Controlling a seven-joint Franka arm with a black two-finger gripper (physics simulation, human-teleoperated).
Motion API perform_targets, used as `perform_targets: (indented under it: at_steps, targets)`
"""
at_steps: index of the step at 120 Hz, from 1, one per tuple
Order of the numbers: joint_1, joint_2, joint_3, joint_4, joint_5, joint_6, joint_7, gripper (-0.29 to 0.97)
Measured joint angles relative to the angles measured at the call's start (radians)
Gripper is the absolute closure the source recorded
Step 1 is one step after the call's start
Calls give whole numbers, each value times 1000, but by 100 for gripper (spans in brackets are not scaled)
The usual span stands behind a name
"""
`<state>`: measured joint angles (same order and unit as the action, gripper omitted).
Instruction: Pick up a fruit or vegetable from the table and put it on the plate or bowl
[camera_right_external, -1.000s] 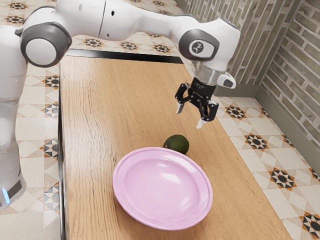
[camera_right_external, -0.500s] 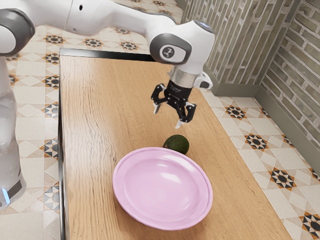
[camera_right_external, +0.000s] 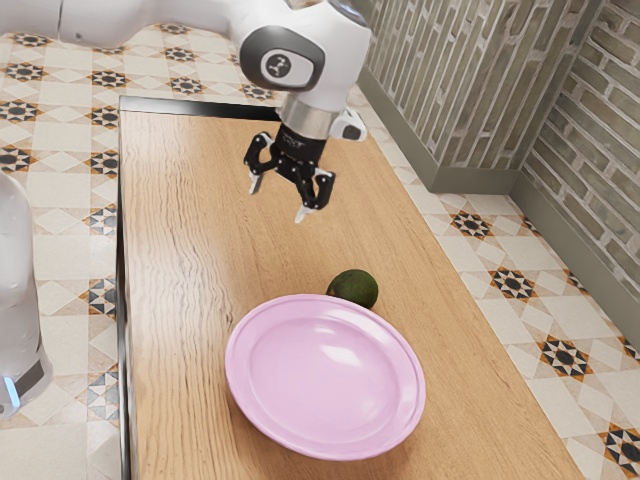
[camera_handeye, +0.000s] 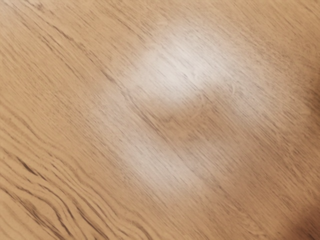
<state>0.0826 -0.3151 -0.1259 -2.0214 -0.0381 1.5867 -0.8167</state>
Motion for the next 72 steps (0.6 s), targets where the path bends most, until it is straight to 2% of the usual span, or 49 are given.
perform_targets:
  at_steps: [24, 37, 72]
  targets:
    - [9, -30, 5, -39, 6, 2, 40, 0]
    - [48, -38, 6, -58, 7, 1, 66, 0]
    - [82, 8, -24, -44, 19, 60, 135, 0]
